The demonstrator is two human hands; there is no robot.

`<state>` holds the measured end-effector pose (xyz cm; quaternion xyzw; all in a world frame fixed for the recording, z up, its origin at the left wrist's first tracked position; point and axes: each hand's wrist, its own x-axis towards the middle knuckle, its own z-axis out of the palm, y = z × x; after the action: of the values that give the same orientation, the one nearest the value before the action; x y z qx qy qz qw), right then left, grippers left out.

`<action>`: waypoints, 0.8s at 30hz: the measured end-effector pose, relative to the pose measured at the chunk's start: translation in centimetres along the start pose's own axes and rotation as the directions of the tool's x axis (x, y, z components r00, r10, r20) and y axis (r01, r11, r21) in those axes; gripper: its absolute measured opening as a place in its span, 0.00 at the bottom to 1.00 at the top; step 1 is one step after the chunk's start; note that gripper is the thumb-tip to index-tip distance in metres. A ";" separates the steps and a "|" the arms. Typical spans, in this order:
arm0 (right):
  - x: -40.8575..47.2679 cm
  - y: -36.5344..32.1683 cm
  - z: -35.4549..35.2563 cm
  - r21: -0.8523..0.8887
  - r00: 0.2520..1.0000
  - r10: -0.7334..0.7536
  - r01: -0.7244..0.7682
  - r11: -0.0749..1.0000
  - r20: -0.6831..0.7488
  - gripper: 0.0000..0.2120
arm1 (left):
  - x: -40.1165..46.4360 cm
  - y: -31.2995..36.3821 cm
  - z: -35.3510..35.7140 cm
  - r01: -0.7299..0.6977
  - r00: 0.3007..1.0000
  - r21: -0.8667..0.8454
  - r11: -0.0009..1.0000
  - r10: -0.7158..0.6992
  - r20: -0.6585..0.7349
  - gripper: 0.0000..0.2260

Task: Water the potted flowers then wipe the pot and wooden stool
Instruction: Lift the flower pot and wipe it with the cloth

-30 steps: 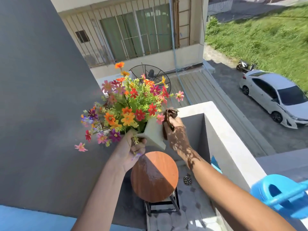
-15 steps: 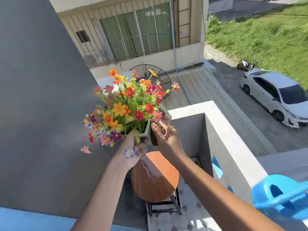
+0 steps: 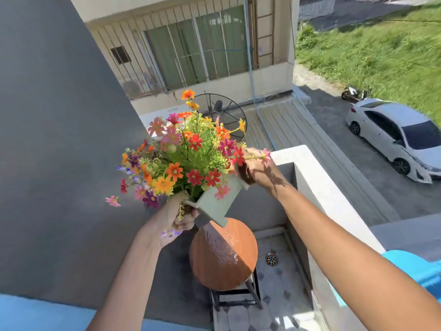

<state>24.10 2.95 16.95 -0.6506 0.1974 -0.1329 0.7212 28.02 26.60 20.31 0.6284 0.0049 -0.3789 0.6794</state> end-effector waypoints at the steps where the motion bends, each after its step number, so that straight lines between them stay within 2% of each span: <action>1: -0.5 -1.3 -0.1 -0.022 0.999 -0.017 0.018 1.000 0.045 0.29 | 0.0 0.2 -0.4 0.013 1.000 0.029 0.999 -0.012 -0.008 0.18; 3: -0.7 -2.9 -0.3 -0.132 0.991 -0.007 0.025 0.991 0.134 0.25 | 0.2 0.4 -1.4 0.034 0.999 0.086 0.996 -0.033 -0.012 0.18; 4: -0.8 -3.2 -0.4 -0.166 0.983 0.075 -0.047 0.985 0.170 0.22 | 0.2 0.4 -1.8 0.028 1.000 0.121 0.992 -0.028 -0.003 0.17; 6: -1.0 -3.1 -0.8 -0.148 0.957 0.146 -0.111 0.983 0.251 0.23 | 0.3 0.4 -2.3 -0.017 1.000 0.179 0.984 0.015 0.016 0.14; 8: -1.2 -2.7 -1.1 -0.181 0.953 0.152 -0.106 0.978 0.263 0.26 | 0.5 0.3 -2.5 -0.015 1.000 0.198 0.980 0.016 -0.006 0.13; 9: -1.1 -2.3 -1.4 -0.195 0.954 0.155 -0.106 0.975 0.257 0.25 | 0.6 0.3 -2.4 0.001 1.000 0.190 0.982 0.004 -0.024 0.13; 10: -1.3 -2.3 -1.4 -0.186 0.953 0.170 -0.125 0.975 0.251 0.20 | 0.8 0.1 -2.4 0.009 0.999 0.180 0.984 -0.002 -0.043 0.14; 11: -1.4 -1.9 -1.4 -0.171 0.957 0.170 -0.131 0.977 0.237 0.14 | 1.0 0.0 -2.4 0.008 0.998 0.171 0.985 0.003 -0.062 0.14; 15: -1.5 -0.9 -0.8 -0.229 0.990 0.060 -0.030 0.973 0.126 0.05 | 1.8 -0.6 -2.6 -0.027 0.995 0.198 0.980 0.047 -0.093 0.18; 17: -2.3 -0.9 -0.5 -0.263 0.993 -0.003 0.034 0.964 0.119 0.07 | 1.9 -0.6 -2.5 -0.036 0.996 0.203 0.979 0.052 -0.077 0.20; 20: -3.2 -1.0 -0.3 -0.227 0.995 -0.094 0.098 0.969 0.029 0.20 | 2.1 -0.4 -2.0 -0.075 0.988 0.086 0.993 0.086 -0.129 0.25; 22: -3.4 -0.9 0.1 -0.206 0.987 -0.104 0.077 0.976 -0.126 0.24 | 2.2 -0.8 -1.2 -0.134 0.950 -0.008 0.991 0.127 -0.285 0.24; 24: -3.4 -0.5 0.8 -0.181 0.967 -0.090 0.048 0.982 -0.238 0.22 | 2.2 -2.1 0.0 -0.180 0.880 0.019 0.983 0.170 -0.444 0.17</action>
<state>21.53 5.15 17.93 -0.6960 0.2728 -0.2196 0.6268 28.52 25.62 17.44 0.6882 0.1074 -0.1625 0.6989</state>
